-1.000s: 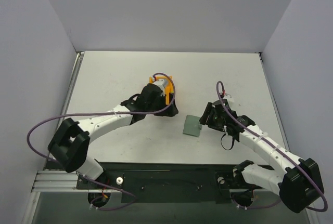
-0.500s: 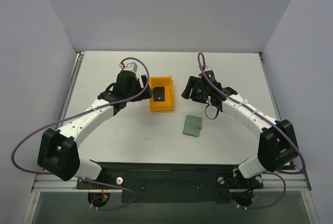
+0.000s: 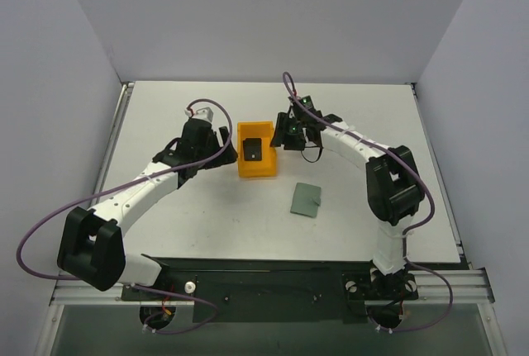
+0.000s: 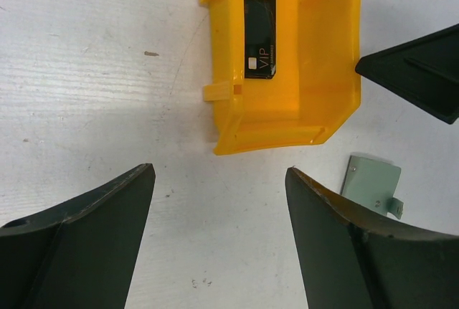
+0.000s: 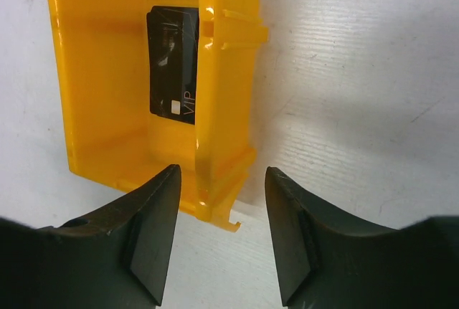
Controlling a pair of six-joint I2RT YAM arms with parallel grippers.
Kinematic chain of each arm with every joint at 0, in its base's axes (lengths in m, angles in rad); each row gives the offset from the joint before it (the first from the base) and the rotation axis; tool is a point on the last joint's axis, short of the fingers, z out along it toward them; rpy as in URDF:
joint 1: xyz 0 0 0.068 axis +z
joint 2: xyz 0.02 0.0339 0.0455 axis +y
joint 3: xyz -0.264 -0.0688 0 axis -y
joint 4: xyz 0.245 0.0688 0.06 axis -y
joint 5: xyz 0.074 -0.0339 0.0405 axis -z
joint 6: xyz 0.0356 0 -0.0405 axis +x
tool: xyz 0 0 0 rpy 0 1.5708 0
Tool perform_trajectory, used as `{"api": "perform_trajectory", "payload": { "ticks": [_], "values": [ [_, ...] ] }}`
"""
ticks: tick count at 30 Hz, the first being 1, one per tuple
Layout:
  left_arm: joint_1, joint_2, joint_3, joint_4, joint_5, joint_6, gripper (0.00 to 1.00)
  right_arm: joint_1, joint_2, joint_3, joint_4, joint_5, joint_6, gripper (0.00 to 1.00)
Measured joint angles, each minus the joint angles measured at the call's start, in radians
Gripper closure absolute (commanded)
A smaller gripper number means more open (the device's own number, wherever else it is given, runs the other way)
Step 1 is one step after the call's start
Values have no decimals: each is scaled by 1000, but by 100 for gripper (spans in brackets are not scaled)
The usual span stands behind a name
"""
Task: Put the credit cards into the card holder
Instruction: Move the card holder to the corner of the board.
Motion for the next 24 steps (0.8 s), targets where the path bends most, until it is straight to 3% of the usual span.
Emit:
{"api": "perform_trajectory", "payload": {
  "ticks": [12, 24],
  "values": [
    [6, -10, -34, 1, 11, -10, 20, 16, 140, 135, -36, -46, -18, 87],
    [7, -47, -66, 0, 25, -21, 22, 79, 95, 69, -46, -44, -51, 98]
  ]
}}
